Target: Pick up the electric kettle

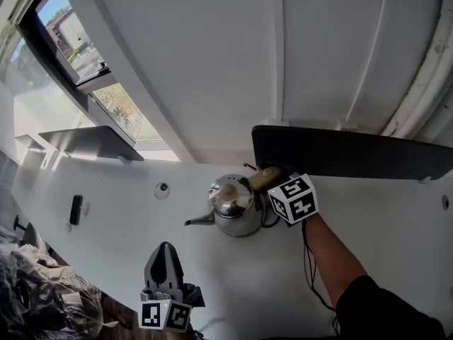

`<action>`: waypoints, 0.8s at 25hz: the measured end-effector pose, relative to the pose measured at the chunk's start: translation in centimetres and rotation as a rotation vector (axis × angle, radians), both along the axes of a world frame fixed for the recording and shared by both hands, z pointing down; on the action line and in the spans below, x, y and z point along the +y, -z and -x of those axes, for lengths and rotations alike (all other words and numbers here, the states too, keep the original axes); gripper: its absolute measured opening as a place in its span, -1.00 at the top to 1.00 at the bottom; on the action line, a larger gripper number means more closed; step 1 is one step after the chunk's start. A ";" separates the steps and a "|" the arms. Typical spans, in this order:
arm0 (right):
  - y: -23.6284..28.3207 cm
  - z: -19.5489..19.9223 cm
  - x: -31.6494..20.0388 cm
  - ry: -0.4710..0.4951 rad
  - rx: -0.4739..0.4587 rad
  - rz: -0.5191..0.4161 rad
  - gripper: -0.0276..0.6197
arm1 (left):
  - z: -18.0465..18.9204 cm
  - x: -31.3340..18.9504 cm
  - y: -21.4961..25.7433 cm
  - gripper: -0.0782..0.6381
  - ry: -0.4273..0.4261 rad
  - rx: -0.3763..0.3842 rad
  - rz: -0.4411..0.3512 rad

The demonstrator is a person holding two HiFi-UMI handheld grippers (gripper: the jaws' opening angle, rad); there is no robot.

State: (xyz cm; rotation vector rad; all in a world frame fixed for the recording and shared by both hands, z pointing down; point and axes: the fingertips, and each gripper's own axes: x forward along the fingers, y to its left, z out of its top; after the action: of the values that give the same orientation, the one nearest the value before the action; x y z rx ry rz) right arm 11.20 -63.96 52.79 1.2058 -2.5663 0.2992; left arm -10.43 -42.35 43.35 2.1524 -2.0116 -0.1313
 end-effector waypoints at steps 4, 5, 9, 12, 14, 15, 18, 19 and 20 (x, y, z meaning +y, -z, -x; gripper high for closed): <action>0.1 -1.2 0.6 -0.102 -0.024 0.006 0.82 | 0.0 0.4 -0.2 0.78 0.003 0.007 0.001; 0.2 -1.4 0.8 -0.121 -0.026 0.007 0.82 | 0.0 0.6 -0.1 0.78 0.003 0.010 0.000; 0.4 -2.1 1.1 -0.192 -0.050 0.002 0.82 | 0.2 1.2 -0.1 0.78 0.003 0.016 -0.004; 0.3 -2.6 1.4 -0.238 -0.063 0.008 0.82 | 0.8 1.9 0.0 0.78 0.010 0.014 -0.006; 0.4 -2.9 1.6 -0.264 -0.063 0.008 0.82 | 1.3 2.3 0.1 0.78 0.017 0.013 -0.009; 0.4 -3.0 1.6 -0.274 -0.061 0.005 0.82 | 1.5 2.5 0.2 0.78 0.021 0.014 -0.010; 0.7 -3.2 1.5 -0.289 -0.048 -0.004 0.82 | 2.0 3.0 0.3 0.78 0.029 0.018 -0.013; 0.7 -3.2 1.5 -0.291 -0.048 -0.003 0.82 | 2.1 3.1 0.3 0.78 0.031 0.021 -0.014; 0.9 -3.2 1.6 -0.295 -0.055 0.000 0.82 | 2.2 3.3 0.4 0.78 0.032 0.024 -0.016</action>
State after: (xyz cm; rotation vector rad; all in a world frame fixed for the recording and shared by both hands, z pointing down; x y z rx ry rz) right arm 14.43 -62.33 51.94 1.5981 -2.4286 0.3995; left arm -12.65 -39.00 42.97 2.1181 -2.0395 -0.1770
